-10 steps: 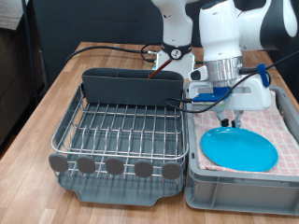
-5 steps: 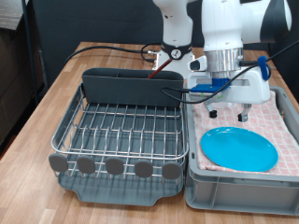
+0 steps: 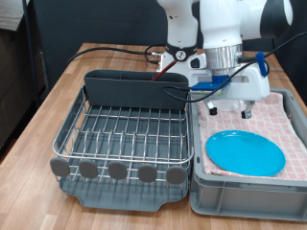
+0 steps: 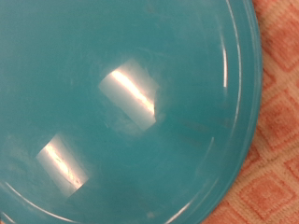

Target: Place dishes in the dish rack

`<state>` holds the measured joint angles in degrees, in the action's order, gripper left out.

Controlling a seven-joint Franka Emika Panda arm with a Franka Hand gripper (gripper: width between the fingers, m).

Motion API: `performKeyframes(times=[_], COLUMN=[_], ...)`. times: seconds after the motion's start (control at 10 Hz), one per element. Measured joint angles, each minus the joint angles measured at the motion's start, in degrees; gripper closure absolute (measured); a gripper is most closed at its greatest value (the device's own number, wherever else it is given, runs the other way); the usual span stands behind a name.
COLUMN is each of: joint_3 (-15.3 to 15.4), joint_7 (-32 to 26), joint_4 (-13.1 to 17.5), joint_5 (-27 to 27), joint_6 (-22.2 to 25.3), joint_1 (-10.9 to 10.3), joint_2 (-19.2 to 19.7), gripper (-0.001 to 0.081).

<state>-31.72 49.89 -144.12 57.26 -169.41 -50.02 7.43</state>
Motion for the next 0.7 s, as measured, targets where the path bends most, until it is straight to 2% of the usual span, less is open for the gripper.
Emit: performKeyframes(times=[0.4,0.7], joint_3=[2.17,2.46], joint_7=[-15.11,-20.28], joint_4=[0.76,2.38], joint_5=[14.99,20.32], joint_6=[1.02,2.25], joint_1=[1.56,1.7], joint_2=[0.8,2.7], gripper=[0.0004,0.0004])
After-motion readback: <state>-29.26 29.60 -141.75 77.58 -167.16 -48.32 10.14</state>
